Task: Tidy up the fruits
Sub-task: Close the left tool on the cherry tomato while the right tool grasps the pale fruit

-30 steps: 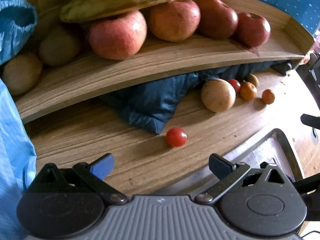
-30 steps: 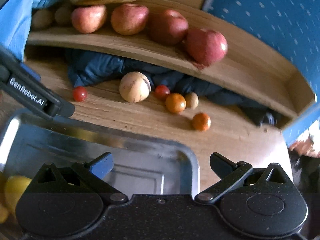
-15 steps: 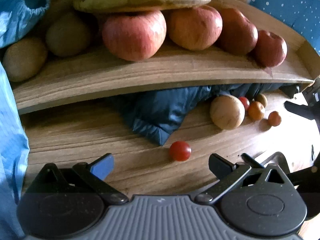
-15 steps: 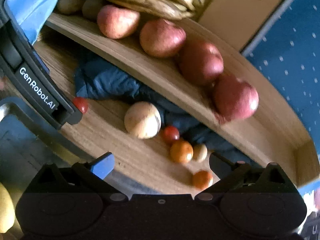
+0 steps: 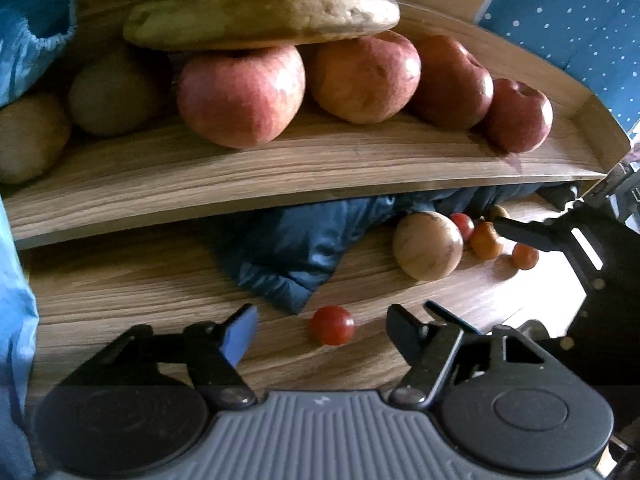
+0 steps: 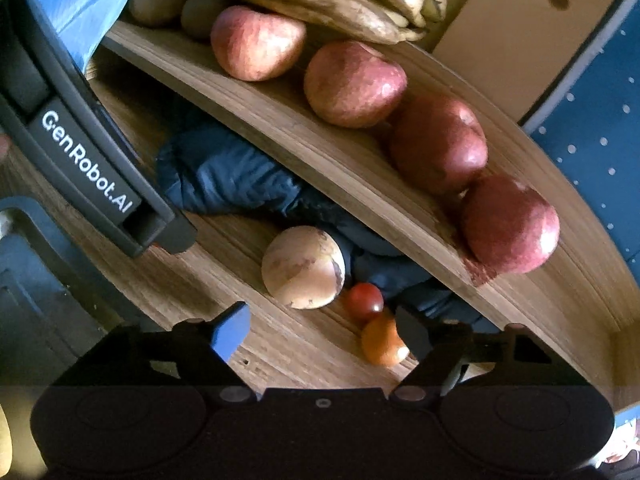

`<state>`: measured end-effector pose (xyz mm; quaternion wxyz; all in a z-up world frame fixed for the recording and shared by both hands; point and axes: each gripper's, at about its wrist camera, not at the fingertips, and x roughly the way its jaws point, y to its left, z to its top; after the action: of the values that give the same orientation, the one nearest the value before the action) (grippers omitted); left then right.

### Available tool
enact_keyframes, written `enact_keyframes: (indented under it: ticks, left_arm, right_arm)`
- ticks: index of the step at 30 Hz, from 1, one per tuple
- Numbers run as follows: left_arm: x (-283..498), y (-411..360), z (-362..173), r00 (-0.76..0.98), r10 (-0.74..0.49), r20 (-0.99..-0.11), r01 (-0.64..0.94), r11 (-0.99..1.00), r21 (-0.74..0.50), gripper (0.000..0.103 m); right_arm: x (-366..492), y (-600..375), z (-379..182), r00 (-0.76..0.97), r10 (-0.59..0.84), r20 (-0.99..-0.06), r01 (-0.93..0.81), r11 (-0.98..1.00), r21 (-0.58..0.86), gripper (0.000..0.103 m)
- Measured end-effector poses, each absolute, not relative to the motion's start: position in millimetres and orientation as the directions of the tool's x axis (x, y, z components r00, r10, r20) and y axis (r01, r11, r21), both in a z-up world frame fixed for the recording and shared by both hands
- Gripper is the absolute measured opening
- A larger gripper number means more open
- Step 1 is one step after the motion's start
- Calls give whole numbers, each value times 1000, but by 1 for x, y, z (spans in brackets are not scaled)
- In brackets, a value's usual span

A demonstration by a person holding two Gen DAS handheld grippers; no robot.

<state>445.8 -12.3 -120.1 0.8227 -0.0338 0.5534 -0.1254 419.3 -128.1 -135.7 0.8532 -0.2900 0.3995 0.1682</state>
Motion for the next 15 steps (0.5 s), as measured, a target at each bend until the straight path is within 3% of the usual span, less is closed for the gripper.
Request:
enact_keyframes:
  ticks: [15]
  left_arm:
    - [450,-19,-128,325,-283,-902,175,956,-237,46]
  right_arm:
    - [431,-118,-144,600,130,-789,-596,730,-333,55]
